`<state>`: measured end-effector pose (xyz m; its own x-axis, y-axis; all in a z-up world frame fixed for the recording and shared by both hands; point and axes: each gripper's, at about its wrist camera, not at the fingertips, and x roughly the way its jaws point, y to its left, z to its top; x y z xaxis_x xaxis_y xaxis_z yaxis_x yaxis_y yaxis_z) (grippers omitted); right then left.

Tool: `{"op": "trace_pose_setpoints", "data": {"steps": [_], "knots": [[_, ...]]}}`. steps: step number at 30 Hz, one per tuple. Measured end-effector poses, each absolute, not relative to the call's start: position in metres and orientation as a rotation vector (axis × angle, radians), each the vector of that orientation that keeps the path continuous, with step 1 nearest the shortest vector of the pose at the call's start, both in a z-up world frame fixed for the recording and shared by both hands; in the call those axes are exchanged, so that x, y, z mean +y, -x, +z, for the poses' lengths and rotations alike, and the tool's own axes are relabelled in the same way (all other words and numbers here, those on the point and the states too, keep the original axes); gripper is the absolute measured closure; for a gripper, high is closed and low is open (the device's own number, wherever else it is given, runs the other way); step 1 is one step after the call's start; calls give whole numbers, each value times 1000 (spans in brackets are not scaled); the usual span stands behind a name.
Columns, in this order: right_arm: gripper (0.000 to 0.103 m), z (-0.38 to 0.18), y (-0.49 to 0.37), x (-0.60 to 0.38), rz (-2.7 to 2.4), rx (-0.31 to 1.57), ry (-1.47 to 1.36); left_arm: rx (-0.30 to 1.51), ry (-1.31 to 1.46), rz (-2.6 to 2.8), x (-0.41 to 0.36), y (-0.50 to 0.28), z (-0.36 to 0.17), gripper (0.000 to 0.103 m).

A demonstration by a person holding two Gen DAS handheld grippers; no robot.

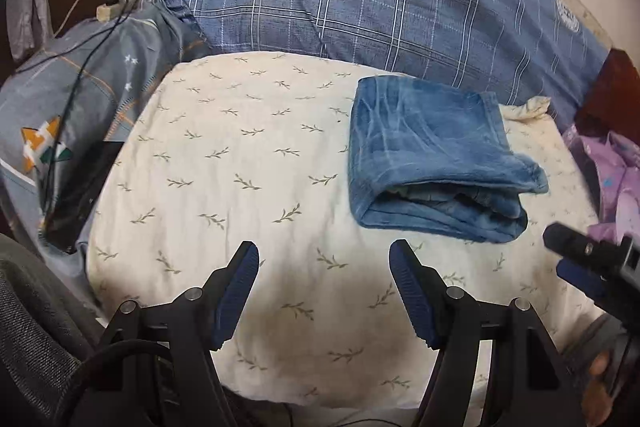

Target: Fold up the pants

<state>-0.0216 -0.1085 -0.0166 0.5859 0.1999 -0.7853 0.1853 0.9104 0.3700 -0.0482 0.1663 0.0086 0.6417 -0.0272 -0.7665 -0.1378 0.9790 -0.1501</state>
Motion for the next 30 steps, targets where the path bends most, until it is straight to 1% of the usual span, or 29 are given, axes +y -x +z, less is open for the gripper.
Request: {"op": "trace_pose_setpoints", "data": {"steps": [6, 12, 14, 22, 30], "knots": [[18, -20, 25, -136, 45, 954, -547, 863, 194, 115, 152, 67, 36, 35], [18, -5, 35, -142, 33, 896, -481, 859, 178, 83, 118, 74, 66, 35], [18, -1, 40, -144, 15, 883, -454, 824, 147, 38, 107, 74, 69, 33], [18, 7, 43, -160, -53, 864, -453, 851, 157, 31, 114, 70, 33, 33], [18, 0, 34, -136, -103, 889, -375, 847, 174, 28, 141, 54, 0, 33]]}}
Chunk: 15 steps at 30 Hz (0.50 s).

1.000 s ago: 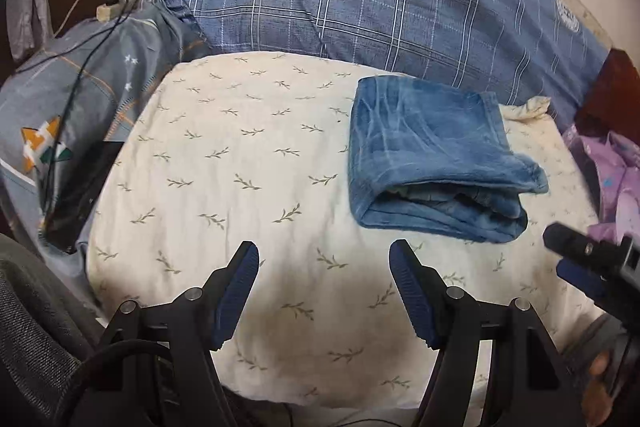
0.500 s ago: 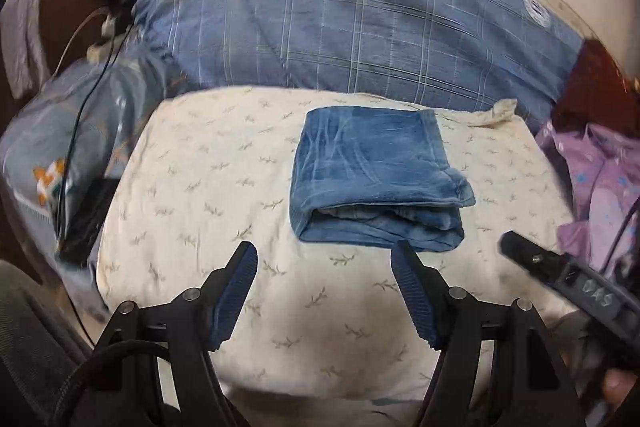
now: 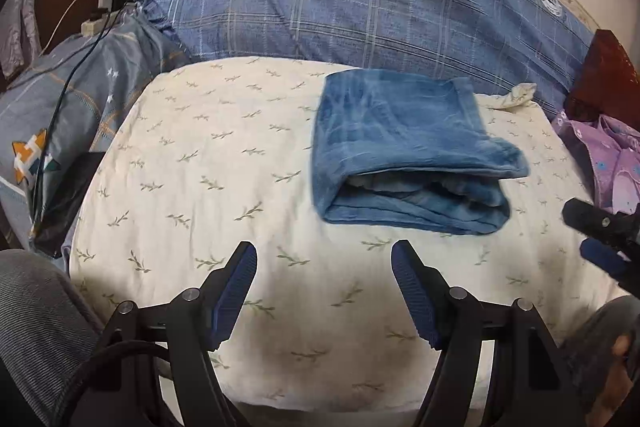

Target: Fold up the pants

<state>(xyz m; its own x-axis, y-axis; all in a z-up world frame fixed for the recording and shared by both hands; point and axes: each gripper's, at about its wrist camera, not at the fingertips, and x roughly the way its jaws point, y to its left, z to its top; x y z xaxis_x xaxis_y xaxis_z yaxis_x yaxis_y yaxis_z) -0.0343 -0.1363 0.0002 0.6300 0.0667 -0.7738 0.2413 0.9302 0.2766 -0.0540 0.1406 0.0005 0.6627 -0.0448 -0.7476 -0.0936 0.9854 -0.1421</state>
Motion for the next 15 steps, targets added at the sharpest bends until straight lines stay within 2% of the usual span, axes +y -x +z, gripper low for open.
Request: {"op": "trace_pose_setpoints", "data": {"steps": [9, 13, 15], "knots": [[18, -1, 24, -125, -140, 840, -347, 914, 320, 54, 162, 32, -10, 33], [18, -3, 24, -127, -155, 792, -296, 825, 197, 70, 153, 34, -15, 33], [18, -8, 17, -131, -151, 796, -312, 857, 177, 89, 149, 32, -22, 33]]}}
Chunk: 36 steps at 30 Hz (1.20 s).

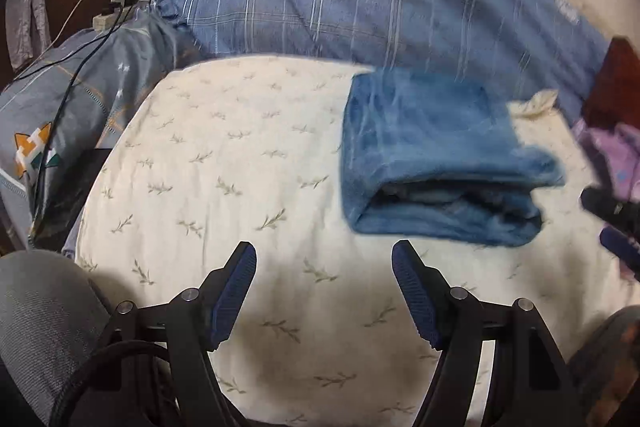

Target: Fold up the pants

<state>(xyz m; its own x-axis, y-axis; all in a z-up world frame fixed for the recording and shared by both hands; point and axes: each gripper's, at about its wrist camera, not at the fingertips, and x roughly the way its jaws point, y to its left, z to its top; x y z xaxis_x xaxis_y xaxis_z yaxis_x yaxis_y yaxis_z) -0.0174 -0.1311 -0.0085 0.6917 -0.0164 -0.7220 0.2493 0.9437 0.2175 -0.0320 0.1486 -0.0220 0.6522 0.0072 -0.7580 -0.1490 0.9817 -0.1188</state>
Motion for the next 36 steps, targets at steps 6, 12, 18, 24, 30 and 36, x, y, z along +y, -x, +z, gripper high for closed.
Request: {"op": "trace_pose_setpoints", "data": {"steps": [6, 12, 18, 24, 30, 36], "knots": [[18, -17, 7, -130, -92, 836, -349, 851, 173, 76, 146, 31, -25, 33], [18, -15, 10, -123, -43, 846, -330, 839, 143, 77, 141, 36, -20, 32], [18, -14, 14, -117, -29, 860, -311, 804, 87, 82, 133, 50, -14, 32], [18, -1, 27, -110, -28, 841, -298, 771, 51, 78, 129, 66, -5, 30], [18, 5, 33, -107, -29, 825, -269, 770, 64, 68, 131, 73, -1, 29], [18, -3, 33, -111, -44, 825, -273, 770, 71, 64, 136, 69, -1, 29]]}}
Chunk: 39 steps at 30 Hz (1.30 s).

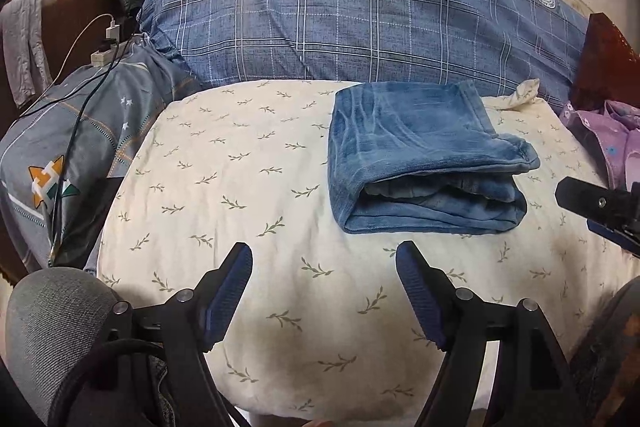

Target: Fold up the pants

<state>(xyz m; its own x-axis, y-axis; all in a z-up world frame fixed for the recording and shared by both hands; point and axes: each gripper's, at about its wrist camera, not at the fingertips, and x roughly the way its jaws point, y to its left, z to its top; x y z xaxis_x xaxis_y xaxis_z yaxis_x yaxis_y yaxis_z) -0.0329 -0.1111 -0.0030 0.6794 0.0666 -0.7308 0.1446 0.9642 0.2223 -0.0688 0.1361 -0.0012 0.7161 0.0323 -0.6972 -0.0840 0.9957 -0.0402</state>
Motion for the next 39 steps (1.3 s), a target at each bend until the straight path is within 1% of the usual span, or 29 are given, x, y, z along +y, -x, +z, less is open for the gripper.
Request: {"op": "trace_pose_setpoints", "data": {"steps": [10, 26, 34, 39], "knots": [[18, -8, 30, -104, -20, 843, -250, 779, 75, 64, 138, 65, -3, 29], [18, 10, 48, -108, -48, 798, -251, 751, 75, 52, 137, 81, 5, 29], [18, 2, 44, -108, -51, 807, -239, 777, 81, 55, 141, 78, 1, 29], [18, -13, 33, -112, -48, 851, -266, 812, 93, 61, 145, 66, -6, 29]]}}
